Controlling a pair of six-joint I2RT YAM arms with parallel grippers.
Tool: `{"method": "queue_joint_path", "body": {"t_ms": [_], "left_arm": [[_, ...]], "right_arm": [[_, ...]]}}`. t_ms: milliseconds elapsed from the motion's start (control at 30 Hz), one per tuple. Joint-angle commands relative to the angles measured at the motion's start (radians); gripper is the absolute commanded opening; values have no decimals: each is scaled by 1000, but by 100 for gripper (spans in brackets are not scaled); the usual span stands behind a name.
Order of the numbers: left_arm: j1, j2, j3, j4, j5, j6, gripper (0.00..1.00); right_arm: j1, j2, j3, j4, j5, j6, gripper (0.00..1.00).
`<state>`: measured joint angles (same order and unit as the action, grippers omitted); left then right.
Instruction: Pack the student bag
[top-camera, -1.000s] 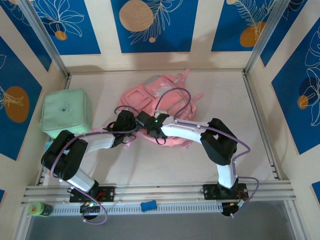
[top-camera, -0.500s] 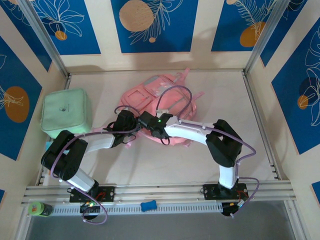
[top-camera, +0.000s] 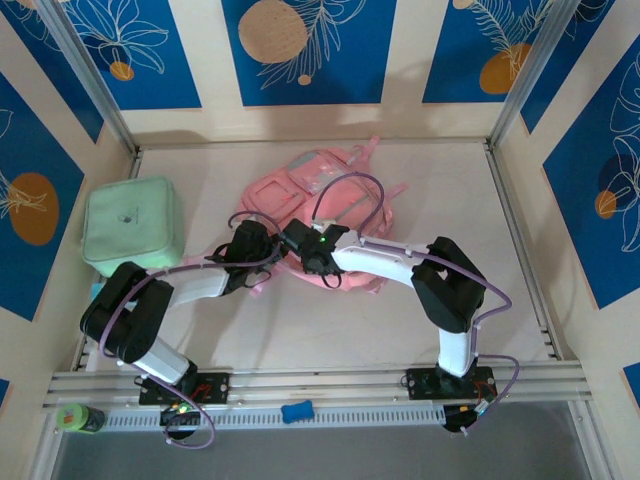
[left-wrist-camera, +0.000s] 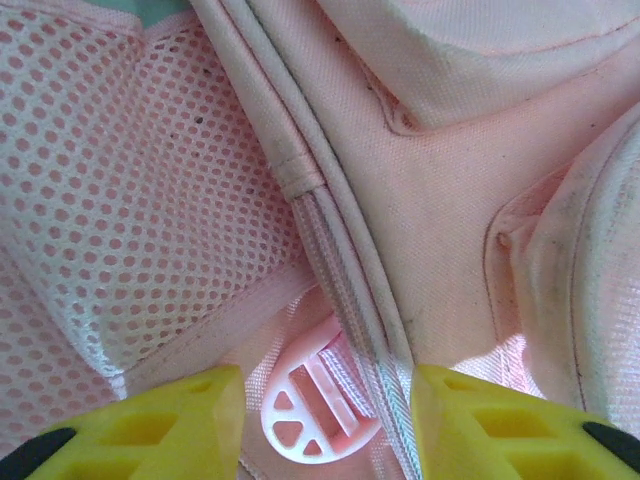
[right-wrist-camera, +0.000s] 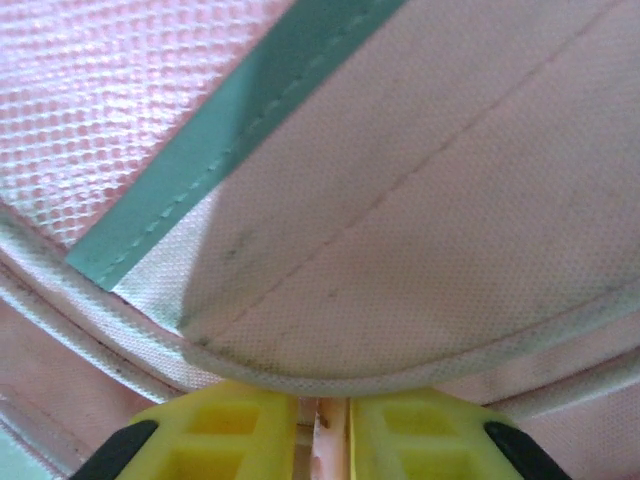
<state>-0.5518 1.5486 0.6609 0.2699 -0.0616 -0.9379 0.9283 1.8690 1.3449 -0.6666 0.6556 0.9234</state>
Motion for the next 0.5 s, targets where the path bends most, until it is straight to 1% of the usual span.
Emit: {"method": "queue_joint_path", "body": {"t_ms": [0, 133, 233, 300, 367, 433, 467], "left_arm": [[4, 4, 8, 3, 2, -13, 47], [7, 62, 40, 33, 31, -16, 47], [32, 97, 41, 41, 27, -39, 47], [52, 111, 7, 118, 17, -38, 45], [85, 147, 20, 139, 75, -16, 44], [111, 177, 66, 88, 144, 25, 43], [113, 178, 75, 65, 149, 41, 42]], "right_arm": [[-6, -27, -24, 26, 2, -7, 14], [-1, -68, -34, 3, 19, -52, 4], [2, -106, -79, -16, 48, -81, 2], [-1, -143, -146, 20, 53, -114, 2], [-11, -180, -205, 84, 35, -193, 2], [-26, -211, -247, 140, -4, -275, 0], [-36, -225, -262, 164, -32, -307, 0]]}}
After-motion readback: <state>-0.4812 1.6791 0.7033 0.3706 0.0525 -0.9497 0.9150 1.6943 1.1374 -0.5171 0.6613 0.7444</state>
